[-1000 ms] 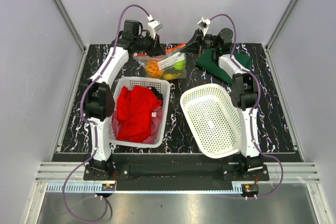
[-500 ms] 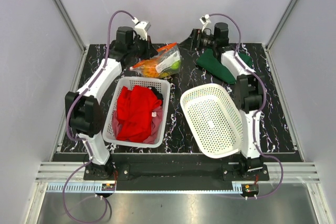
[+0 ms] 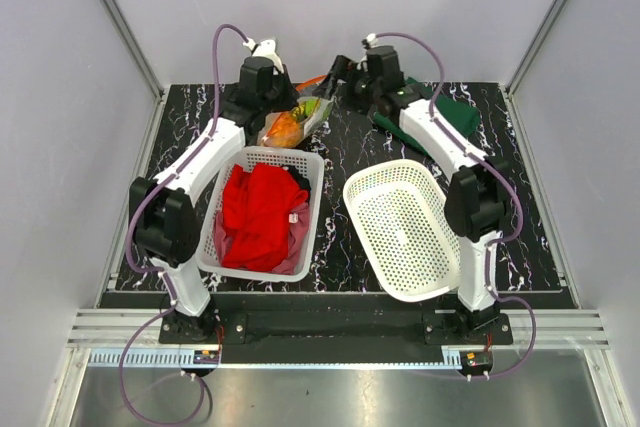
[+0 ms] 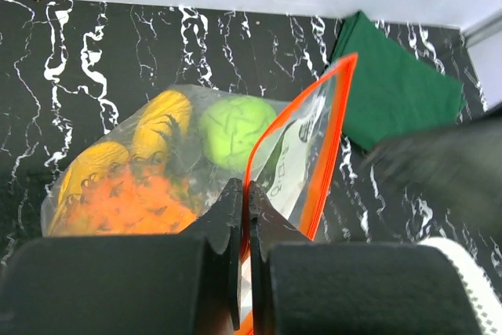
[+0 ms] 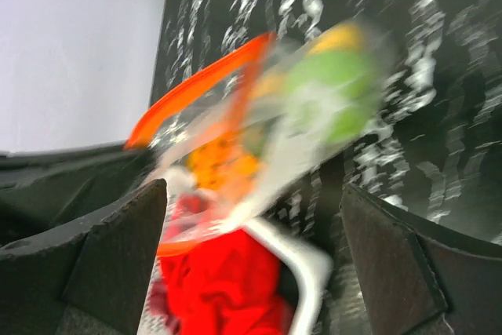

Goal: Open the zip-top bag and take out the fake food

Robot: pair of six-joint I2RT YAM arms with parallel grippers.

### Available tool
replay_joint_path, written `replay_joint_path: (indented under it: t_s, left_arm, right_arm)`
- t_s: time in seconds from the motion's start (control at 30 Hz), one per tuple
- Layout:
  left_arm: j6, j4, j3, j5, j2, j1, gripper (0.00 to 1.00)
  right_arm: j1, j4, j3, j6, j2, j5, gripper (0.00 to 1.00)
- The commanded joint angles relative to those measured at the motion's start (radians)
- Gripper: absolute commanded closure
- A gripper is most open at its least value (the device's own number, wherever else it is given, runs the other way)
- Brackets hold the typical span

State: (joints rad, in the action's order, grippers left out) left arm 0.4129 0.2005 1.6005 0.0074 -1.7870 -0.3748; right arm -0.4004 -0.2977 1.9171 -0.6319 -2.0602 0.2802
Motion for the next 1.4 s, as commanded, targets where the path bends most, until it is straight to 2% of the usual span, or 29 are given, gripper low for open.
replay_joint_path:
  t_s: [0.0, 0.07, 0.13, 0.27, 0.3, 0.4, 0.53, 0.73, 0.8, 0.87, 0.9, 1.2, 1.37]
  left_arm:
    - [0.063, -0.101, 0.073, -0.086, -0.003, -0.033, 1.0]
    - [0.061, -0.122, 0.078, -0.095, -0.008, -0.042, 1.0]
    - [0.041, -0.153, 0.078, -0.101, -0.014, -0.045, 1.0]
    - [0.014, -0.133, 0.14, -0.138, -0.048, -0.046, 1.0]
    - [0.007, -0.122, 0.182, -0.147, -0.058, -0.044, 1.0]
    - [-0.009, -0.102, 0.232, -0.178, -0.087, -0.044, 1.0]
    - [-0.031, -0.096, 0.257, -0.204, -0.103, -0.035, 1.0]
    - [-0.045, -0.105, 0.254, -0.192, -0.092, -0.019, 1.0]
    - [-0.037, -0.113, 0.25, -0.133, -0.092, -0.021, 1.0]
    - [-0.017, -0.119, 0.24, -0.084, -0.094, -0.019, 1.0]
    - [0.006, -0.124, 0.236, -0.077, -0.095, -0.022, 1.0]
    - [0.033, -0.125, 0.233, -0.083, -0.103, -0.042, 1.0]
    - [0.029, -0.124, 0.239, -0.072, -0.106, -0.046, 1.0]
  right_arm:
    - [-0.046, -0.066, 0.098, -0.072, -0.017, -0.049, 0.0]
    - [-0.061, -0.086, 0.132, -0.084, -0.046, -0.055, 0.0]
    - [-0.071, -0.09, 0.131, -0.089, -0.058, -0.059, 0.09]
    - [-0.074, -0.086, 0.077, -0.065, -0.052, -0.101, 0.43]
    - [-0.072, -0.086, 0.062, -0.055, -0.046, -0.11, 0.59]
    - [-0.06, -0.086, 0.014, -0.023, -0.02, -0.148, 0.84]
    - [-0.025, -0.089, -0.067, 0.053, 0.024, -0.185, 1.0]
    - [0.064, -0.11, -0.132, 0.194, 0.035, -0.162, 1.0]
    - [0.061, -0.126, -0.098, 0.26, 0.031, -0.122, 0.7]
    - [0.049, -0.132, -0.07, 0.282, 0.035, -0.098, 0.55]
    - [0.045, -0.142, -0.06, 0.296, 0.041, -0.101, 0.53]
    - [-0.035, -0.21, -0.027, 0.33, 0.173, -0.274, 0.36]
    - [-0.081, -0.213, 0.061, 0.339, 0.144, -0.274, 0.39]
